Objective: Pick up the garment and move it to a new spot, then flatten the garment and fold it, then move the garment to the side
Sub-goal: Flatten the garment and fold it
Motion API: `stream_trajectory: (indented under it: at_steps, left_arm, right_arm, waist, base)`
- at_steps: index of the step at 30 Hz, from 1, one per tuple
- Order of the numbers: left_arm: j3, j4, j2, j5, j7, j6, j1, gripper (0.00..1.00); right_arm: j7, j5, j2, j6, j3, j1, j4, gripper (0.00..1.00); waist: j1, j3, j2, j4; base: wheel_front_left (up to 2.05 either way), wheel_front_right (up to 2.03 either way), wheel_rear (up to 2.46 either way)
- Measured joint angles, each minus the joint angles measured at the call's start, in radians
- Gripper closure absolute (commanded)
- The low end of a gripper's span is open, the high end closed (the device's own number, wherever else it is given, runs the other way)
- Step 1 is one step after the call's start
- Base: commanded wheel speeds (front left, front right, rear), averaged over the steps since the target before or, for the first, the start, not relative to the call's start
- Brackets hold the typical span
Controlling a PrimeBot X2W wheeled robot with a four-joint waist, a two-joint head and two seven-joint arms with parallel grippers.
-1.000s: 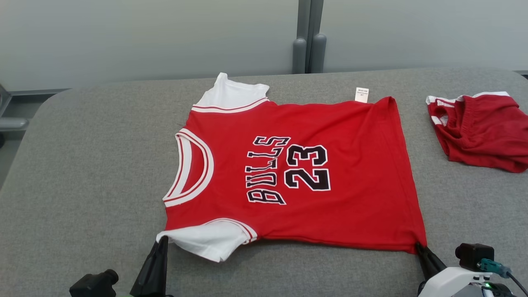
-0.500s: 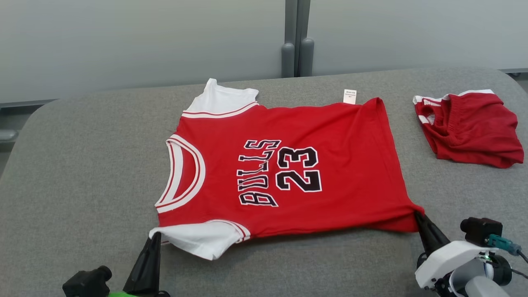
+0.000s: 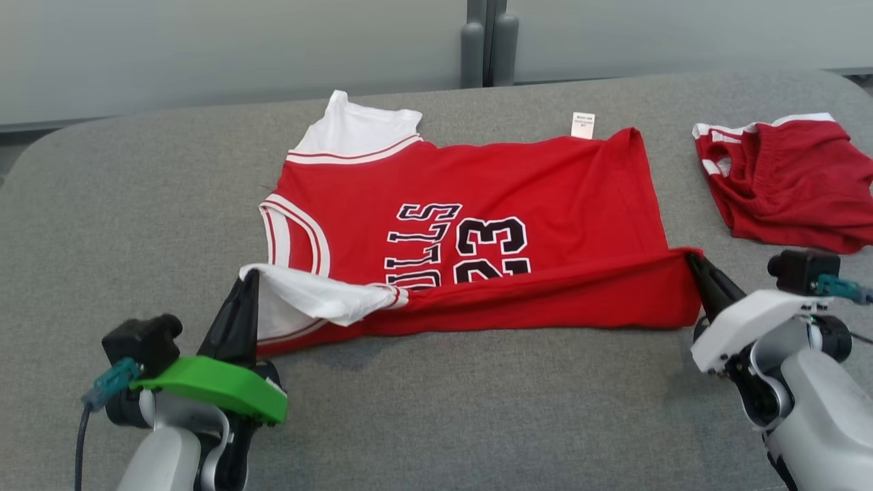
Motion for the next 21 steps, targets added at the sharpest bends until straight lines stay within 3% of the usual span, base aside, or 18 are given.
stream_trajectory:
  at_steps: [16,17,18,19,20,21]
  left_arm:
    - [0.019,0.237,-0.015,0.039,0.026,0.033,-0.287,1.0]
    - [0.017,0.251,-0.016,0.039,0.029,0.035,-0.297,1.0]
    - [0.015,0.264,-0.016,0.039,0.029,0.035,-0.307,0.77]
    - [0.013,0.273,-0.016,0.039,0.029,0.035,-0.313,0.41]
    - [0.011,0.287,-0.018,0.039,0.027,0.035,-0.321,0.04]
    - [0.012,0.296,-0.019,0.039,0.02,0.035,-0.327,0.0]
  right_arm:
    - [0.09,0.0,0.027,0.0,0.055,-0.231,0.092,1.0]
    - [0.09,0.0,0.03,0.0,0.056,-0.236,0.098,0.8]
    - [0.09,0.0,0.032,0.0,0.058,-0.241,0.104,0.6]
    - [0.085,0.0,0.032,0.0,0.059,-0.247,0.109,0.35]
    - [0.076,0.0,0.031,0.0,0.059,-0.252,0.111,0.01]
    - [0.069,0.0,0.03,0.0,0.06,-0.256,0.112,0.0]
  waist:
    - [0.0001,0.165,0.0,-0.035]
    - [0.0001,0.173,0.0,-0.038]
    - [0.0001,0.18,0.0,-0.041]
    - [0.0002,0.186,0.0,-0.043]
    - [0.0001,0.191,0.0,-0.045]
    - [0.0002,0.195,0.0,-0.046]
  base:
    - [0.0,0.0,0.0]
    - [0.0,0.0,0.0]
    - [0.0,0.0,0.0]
    - [0.0,0.0,0.0]
    - [0.0,0.0,0.0]
    - [0.0,0.0,0.0]
